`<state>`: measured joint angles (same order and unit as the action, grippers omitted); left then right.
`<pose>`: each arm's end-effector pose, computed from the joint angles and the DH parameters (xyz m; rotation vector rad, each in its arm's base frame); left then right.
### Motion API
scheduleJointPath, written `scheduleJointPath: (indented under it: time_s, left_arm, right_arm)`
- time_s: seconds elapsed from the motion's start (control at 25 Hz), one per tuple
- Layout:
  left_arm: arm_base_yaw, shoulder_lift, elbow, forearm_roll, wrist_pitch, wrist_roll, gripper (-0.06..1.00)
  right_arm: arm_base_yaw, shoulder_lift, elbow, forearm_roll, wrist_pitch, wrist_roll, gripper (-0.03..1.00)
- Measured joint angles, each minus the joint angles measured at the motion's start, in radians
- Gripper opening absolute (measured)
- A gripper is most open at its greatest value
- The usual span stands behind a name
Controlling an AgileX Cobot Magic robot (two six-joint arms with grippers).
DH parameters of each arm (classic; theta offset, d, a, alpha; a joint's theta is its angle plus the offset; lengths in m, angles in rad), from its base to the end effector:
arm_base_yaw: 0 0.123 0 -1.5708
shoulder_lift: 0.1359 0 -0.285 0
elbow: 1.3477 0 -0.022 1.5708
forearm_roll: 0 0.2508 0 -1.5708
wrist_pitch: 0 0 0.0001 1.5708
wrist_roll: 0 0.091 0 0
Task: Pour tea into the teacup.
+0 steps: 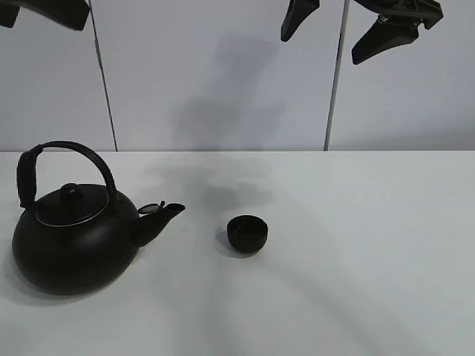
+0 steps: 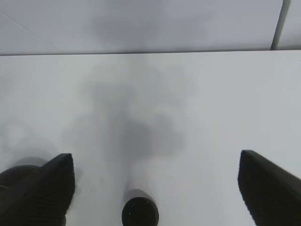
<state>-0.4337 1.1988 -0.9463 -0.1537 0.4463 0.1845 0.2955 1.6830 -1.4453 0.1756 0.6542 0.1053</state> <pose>0.2324 -0.1143 0.3286 0.5569 2.1193 -0.2921 0.3649 0.1212 0.3186 -0.1123 2.3937 0.3836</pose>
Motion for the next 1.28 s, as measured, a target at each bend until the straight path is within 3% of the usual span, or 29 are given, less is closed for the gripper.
scheduleJointPath:
  time_s: [0.08, 0.2, 0.36, 0.64, 1.08, 1.28]
  left_arm:
    - [0.0, 0.04, -0.129, -0.002, 0.206, -0.032, 0.6]
    - [0.0, 0.115, -0.29, -0.002, 0.411, -0.073, 0.62]
    - [0.0, 0.231, -0.425, -0.002, 0.53, -0.134, 0.65]
    - [0.001, 0.394, -0.51, -0.002, 0.604, -0.221, 0.66]
    - [0.001, 0.419, -0.51, -0.009, 0.609, -0.228, 0.66]
    - [0.001, 0.419, -0.51, -0.009, 0.609, -0.227, 0.66]
  right_arm:
    - [0.0, 0.0, 0.0, 0.0, 0.0, 0.0, 0.65]
    - [0.0, 0.0, 0.0, 0.0, -0.016, 0.0, 0.65]
    - [0.0, 0.0, 0.0, 0.0, -0.033, 0.0, 0.65]
    - [0.0, 0.0, 0.0, 0.02, -0.031, 0.0, 0.65]
    - [0.0, 0.0, 0.0, 0.125, 0.148, 0.003, 0.65]
    - [0.0, 0.0, 0.0, 0.132, 0.169, 0.003, 0.65]
